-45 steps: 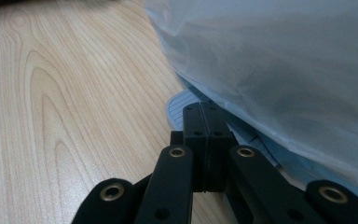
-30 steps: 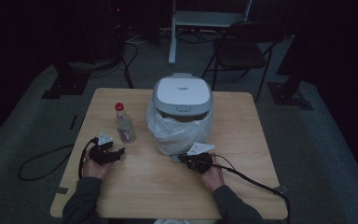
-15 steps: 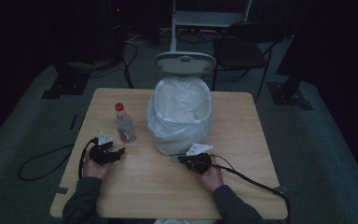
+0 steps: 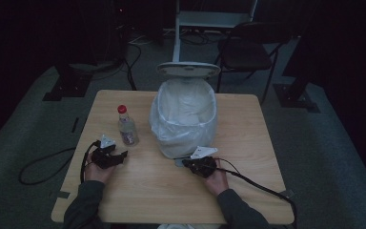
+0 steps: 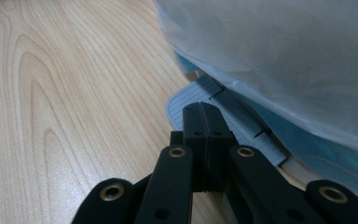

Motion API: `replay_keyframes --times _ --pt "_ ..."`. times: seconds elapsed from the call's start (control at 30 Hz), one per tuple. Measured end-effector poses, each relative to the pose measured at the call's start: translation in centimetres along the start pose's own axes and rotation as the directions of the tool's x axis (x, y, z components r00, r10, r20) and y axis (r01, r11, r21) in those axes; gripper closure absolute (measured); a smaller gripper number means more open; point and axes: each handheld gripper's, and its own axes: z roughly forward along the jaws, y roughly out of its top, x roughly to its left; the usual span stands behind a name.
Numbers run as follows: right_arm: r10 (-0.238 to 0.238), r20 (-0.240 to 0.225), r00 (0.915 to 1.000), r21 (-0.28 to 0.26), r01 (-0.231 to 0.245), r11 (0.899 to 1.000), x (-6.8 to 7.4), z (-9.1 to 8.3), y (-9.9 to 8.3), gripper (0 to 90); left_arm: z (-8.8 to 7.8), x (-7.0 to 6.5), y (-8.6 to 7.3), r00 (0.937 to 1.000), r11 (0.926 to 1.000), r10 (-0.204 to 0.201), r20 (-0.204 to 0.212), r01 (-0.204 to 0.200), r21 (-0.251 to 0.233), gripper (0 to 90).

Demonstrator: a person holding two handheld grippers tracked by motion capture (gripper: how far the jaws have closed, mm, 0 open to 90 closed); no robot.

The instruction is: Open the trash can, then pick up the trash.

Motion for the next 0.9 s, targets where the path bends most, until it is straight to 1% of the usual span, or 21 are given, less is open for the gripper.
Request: replay_keyframes --times 0.33,0.67,0.7,0.73,0.8,0.9 --pt "0.003 -0.005 1.0 0.0 -0.003 1.0 -0.07 0.0 0.0 90.0 0.0 0.01 0.04 0.9999 1.0 0.008 0.011 -0.008 0.005 35.3" --pt "0.006 -0.007 1.0 -0.001 -0.006 1.0 -0.1 -0.01 -0.03 90.0 -0.09 -0.03 0.0 0.9999 0.9999 0.009 0.01 -0.01 0.007 35.6" --pt "0.007 -0.007 1.0 -0.001 -0.007 1.0 -0.1 -0.01 -0.03 90.0 -0.16 0.0 -0.01 0.9999 0.9999 0.009 0.011 -0.009 0.008 36.3" --pt "0.008 -0.008 0.9999 -0.001 -0.008 1.0 -0.11 -0.01 -0.03 90.0 -0.24 0.07 -0.02 0.9998 1.0 -0.004 0.019 0.004 0.005 38.8" --pt "0.009 -0.009 0.9999 -0.001 -0.009 1.0 -0.12 -0.01 -0.03 90.0 -0.36 0.31 -0.04 0.999 0.9997 -0.022 0.038 0.022 0.0 40.9" --pt "0.01 -0.013 0.9999 -0.004 -0.01 1.0 -0.17 -0.01 -0.06 90.0 -0.62 0.41 0.1 0.9982 0.9996 -0.028 0.054 0.028 -0.008 46.2"
